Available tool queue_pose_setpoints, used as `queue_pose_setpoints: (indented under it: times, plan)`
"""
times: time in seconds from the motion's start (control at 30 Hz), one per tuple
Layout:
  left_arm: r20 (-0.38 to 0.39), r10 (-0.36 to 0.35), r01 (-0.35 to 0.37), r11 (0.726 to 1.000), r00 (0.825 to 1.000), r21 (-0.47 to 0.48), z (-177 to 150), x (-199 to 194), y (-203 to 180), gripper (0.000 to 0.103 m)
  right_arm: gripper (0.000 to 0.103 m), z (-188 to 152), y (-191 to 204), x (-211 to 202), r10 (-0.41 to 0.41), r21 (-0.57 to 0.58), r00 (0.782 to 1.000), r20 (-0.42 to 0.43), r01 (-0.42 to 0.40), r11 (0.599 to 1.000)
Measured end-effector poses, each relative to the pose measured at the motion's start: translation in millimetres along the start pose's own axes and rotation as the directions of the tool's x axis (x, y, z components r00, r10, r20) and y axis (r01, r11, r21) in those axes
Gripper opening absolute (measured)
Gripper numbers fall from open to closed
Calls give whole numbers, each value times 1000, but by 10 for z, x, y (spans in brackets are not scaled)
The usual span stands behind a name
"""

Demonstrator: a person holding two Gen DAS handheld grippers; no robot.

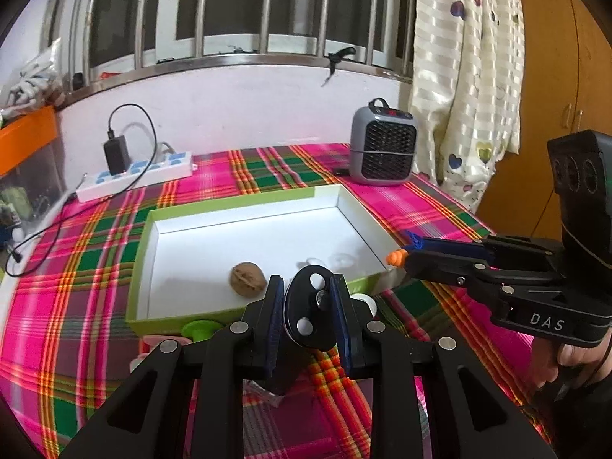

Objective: Organize objects
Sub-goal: 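Carry the fob and blue rope toy into the box and open both grippers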

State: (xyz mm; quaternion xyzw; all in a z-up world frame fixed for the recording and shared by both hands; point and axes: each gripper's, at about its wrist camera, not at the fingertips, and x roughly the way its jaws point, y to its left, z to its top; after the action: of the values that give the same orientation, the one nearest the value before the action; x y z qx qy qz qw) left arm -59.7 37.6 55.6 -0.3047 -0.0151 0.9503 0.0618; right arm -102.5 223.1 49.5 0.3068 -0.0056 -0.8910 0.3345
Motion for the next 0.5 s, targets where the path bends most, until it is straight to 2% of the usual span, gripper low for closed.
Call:
queue_pose_setpoints:
  times: [0.5]
  plan:
    - [38,72,-71,997,997,-22,51,-51,137,23,22,150,97,60,-4,-2,1000,-1,4,1000]
